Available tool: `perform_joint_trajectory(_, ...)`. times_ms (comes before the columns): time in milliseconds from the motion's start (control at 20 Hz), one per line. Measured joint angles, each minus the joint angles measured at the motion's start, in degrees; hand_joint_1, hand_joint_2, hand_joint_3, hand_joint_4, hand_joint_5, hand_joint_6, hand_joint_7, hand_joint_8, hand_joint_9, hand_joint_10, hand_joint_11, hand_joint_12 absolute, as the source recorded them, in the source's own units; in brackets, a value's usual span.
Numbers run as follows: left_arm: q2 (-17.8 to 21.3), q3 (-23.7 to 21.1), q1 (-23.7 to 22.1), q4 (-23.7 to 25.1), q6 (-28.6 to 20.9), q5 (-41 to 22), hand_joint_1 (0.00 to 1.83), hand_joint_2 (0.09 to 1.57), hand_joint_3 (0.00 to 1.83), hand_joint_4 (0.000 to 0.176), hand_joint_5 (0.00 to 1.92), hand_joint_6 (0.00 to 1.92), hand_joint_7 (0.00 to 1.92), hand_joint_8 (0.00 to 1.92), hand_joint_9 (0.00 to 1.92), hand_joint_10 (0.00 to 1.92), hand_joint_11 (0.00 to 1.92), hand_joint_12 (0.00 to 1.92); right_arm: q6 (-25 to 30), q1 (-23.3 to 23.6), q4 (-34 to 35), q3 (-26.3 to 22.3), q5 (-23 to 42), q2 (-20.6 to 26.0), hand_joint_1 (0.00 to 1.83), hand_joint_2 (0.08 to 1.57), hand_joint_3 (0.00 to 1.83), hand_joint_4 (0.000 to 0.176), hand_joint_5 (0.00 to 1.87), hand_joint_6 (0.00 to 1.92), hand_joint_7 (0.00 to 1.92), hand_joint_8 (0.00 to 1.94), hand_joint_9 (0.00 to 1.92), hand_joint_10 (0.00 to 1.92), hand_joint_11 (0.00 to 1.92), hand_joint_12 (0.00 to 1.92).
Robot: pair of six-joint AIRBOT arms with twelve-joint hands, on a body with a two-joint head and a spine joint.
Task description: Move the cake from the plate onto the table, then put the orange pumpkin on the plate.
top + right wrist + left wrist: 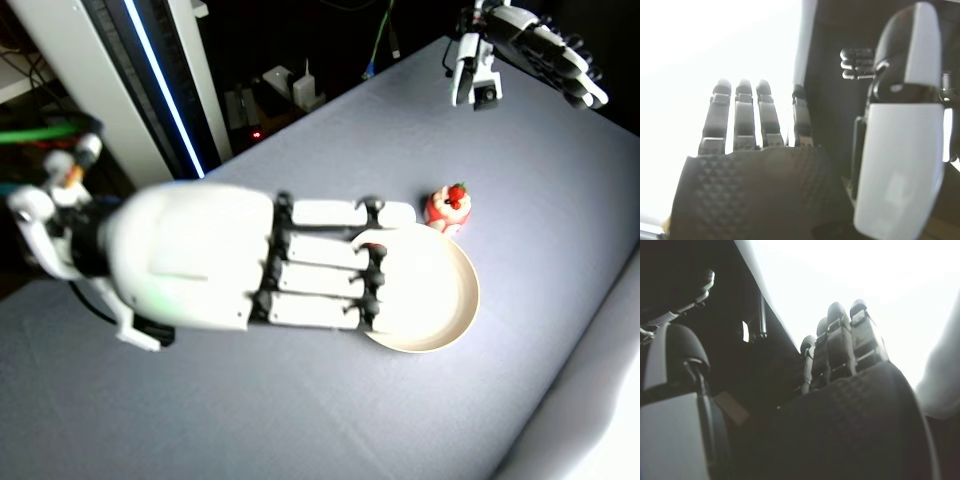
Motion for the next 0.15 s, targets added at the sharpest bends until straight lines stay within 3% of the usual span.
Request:
perform_joint_trajectory(50, 0.5, -0.37, 2.6, -3.17, 0.04, -1.57, 0.85, 1.0, 0.0, 0.09, 0.0, 0.0, 0.0, 0.0, 0.11, 0.02, 0.01, 0.0, -1.84, -1.29, 2.12, -0.98, 0.48, 1.51, 0.92, 0.81, 0.01, 0.176, 0.11, 0.01, 0.08, 0.0, 0.1, 0.0, 0.0, 0.23)
perform_joint_trajectory(150, 0.66, -1.79, 8.57, -7.26, 0.0, -4.72, 0.84, 0.98, 0.0, 0.09, 0.0, 0.0, 0.0, 0.0, 0.1, 0.02, 0.01, 0.01, -3.91, -4.83, 5.88, -2.84, 1.27, 3.21, 0.91, 0.84, 0.01, 0.176, 0.12, 0.0, 0.11, 0.0, 0.1, 0.0, 0.0, 0.19)
